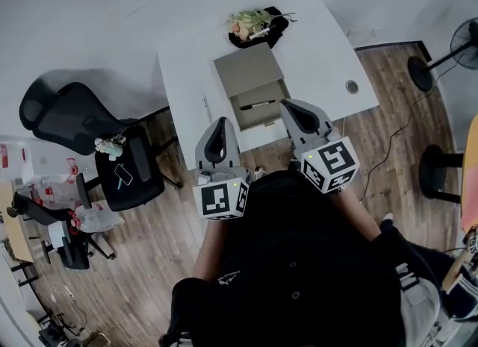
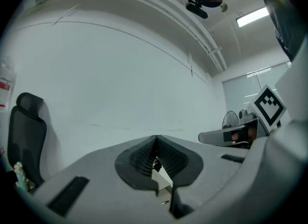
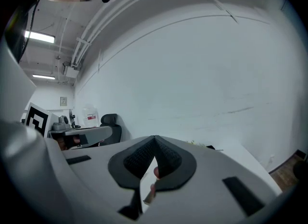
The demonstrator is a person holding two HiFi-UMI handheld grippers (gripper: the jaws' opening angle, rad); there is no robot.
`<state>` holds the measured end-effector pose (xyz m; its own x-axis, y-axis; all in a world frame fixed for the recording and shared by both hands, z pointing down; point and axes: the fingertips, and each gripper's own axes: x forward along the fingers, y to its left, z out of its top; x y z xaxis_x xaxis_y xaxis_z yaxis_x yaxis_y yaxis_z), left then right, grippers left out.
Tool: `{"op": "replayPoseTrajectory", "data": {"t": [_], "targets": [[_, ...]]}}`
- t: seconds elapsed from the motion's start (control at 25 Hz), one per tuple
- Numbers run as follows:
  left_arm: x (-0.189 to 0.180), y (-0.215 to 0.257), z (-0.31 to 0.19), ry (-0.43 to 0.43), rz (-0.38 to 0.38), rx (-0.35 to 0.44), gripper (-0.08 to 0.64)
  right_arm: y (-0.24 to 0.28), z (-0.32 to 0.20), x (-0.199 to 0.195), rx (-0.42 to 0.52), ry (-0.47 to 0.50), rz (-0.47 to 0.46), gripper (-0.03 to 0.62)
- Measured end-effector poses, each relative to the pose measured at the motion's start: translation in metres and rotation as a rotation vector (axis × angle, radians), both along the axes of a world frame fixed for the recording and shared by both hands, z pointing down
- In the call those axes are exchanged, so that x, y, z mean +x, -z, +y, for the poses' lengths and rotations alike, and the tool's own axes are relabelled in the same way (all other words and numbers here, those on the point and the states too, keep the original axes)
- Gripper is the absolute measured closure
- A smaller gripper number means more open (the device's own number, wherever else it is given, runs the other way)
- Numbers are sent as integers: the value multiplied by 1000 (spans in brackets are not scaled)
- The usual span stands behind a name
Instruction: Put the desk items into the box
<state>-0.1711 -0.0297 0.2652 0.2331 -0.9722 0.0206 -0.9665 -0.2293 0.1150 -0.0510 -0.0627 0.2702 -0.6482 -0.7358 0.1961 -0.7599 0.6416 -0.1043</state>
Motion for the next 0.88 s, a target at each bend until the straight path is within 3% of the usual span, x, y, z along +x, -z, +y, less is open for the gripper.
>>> {"op": "replayPoseTrajectory", "data": {"t": [0.32, 0.88], "targets": [[-5, 44, 1, 13, -40, 87, 552, 59, 2, 7, 120, -18, -56, 594], [5, 49, 16, -27, -62, 107, 552, 61, 20, 7, 134, -11, -70, 594]]}}
